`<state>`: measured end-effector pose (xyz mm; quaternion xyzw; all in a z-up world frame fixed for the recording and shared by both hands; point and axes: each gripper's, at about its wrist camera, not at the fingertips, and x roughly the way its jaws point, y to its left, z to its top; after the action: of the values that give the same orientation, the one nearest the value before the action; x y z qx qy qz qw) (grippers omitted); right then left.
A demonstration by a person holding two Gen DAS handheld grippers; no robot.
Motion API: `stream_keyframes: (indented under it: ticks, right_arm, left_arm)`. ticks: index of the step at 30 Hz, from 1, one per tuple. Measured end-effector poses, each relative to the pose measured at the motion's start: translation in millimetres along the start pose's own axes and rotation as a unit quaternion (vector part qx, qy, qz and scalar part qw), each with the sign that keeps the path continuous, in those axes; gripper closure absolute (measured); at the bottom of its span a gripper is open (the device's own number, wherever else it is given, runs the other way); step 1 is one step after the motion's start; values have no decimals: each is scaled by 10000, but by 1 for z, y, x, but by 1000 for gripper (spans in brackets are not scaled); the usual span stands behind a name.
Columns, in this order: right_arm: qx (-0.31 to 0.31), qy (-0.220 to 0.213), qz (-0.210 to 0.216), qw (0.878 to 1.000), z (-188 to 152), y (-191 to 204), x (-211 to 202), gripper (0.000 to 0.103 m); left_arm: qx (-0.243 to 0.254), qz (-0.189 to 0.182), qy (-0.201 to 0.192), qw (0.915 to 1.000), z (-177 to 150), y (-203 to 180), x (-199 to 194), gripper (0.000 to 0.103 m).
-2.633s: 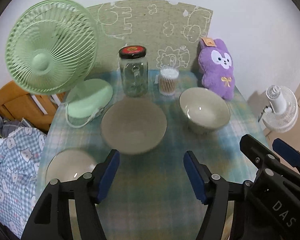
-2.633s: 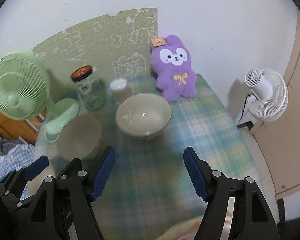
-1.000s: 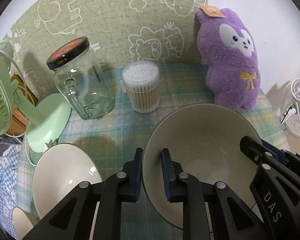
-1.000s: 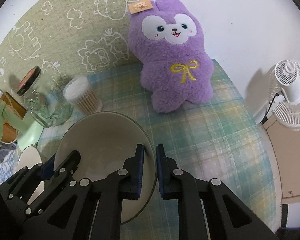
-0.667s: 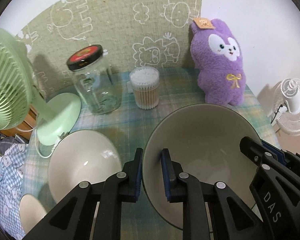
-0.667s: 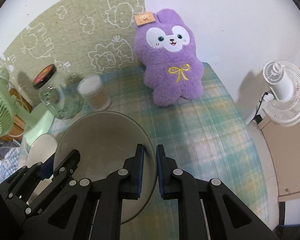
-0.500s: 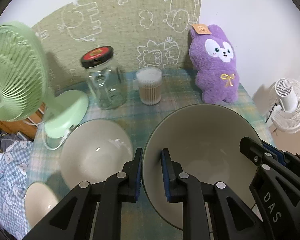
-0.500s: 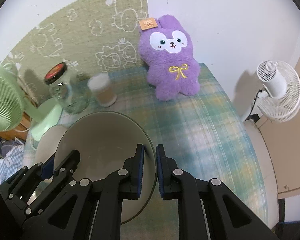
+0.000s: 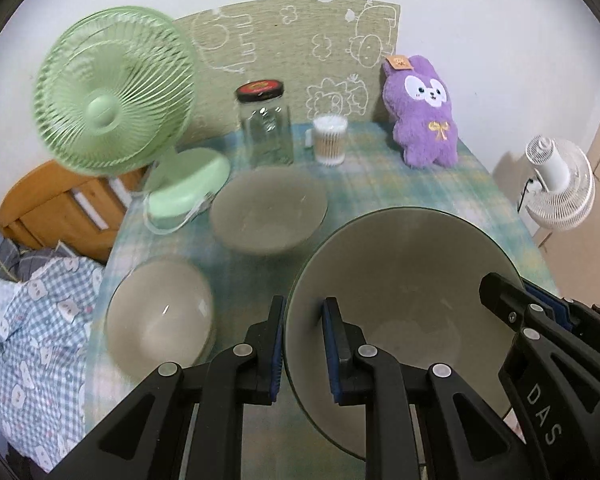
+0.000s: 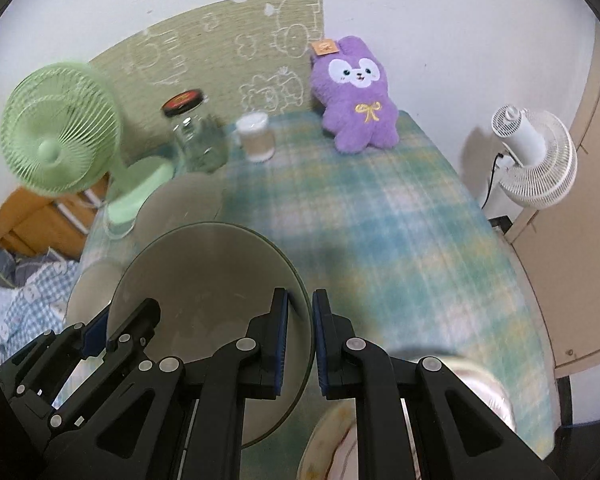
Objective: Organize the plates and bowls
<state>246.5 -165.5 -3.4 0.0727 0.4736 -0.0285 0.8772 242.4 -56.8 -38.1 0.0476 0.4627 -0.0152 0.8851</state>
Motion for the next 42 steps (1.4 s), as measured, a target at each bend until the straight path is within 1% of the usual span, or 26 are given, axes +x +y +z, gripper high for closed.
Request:
stream_keyframes:
  ticks: [4, 10, 14, 19, 23, 29, 34, 35, 36, 37, 38, 39, 40, 41, 42]
  right_arm:
    - [-40, 80, 6, 10000, -37, 10, -12, 88]
    - [-78, 258, 8, 9996, -85, 23, -21, 88]
    - [-116, 328, 23, 9994, -108, 30, -24, 88]
    - [-226, 412, 3, 9989, -130, 40, -22, 88]
    - [-223, 480, 10, 9986, -139, 42, -16, 88]
    - [-253, 611, -11, 9978, -147, 46, -5, 87]
    - [-401, 555, -101, 9976, -146, 51, -4, 87]
    - [-409, 556, -100, 9976, -146, 51, -4, 87]
    - [-423, 555, -73, 9975, -145, 52, -5, 86]
    - [-448, 583, -49, 9973, -144, 52, -4, 82]
    - [-473, 600, -40, 9971, -143, 53, -4, 70]
    - [-529, 599, -37, 9968, -142, 55, -4, 62]
    - [-551, 588, -45, 9967, -140, 56, -5, 46]
    - [-542, 545, -51, 9970, -139, 55, -7, 39]
    - [-540, 478, -62, 9974, -138, 56, -11, 38]
  left_arm:
    - [-29, 5, 117, 9999, -35, 13, -13, 88]
    - [-62, -29, 295, 9995, -76, 28, -23, 88]
    - [-149, -21, 391, 9991, -101, 38, -28, 88]
    - [-208, -18, 458, 9987, -120, 46, -27, 88]
    - [-219, -18, 528, 9984, -132, 52, -23, 88]
    - [-306, -38, 662, 9973, -142, 58, -13, 88]
    - [-250, -39, 588, 9979, -143, 59, -13, 87]
    - [-244, -65, 611, 9978, -143, 59, -12, 84]
    - [-240, -123, 631, 9976, -142, 60, -12, 74]
    - [-224, -160, 627, 9977, -142, 60, -13, 70]
    - [-192, -149, 625, 9978, -141, 59, -15, 65]
    - [-164, -177, 648, 9976, -140, 59, -15, 59]
    - [-138, -271, 693, 9971, -139, 59, -14, 55]
    - [-133, -361, 740, 9965, -138, 59, -14, 47]
    - [-137, -405, 740, 9963, -136, 60, -15, 47]
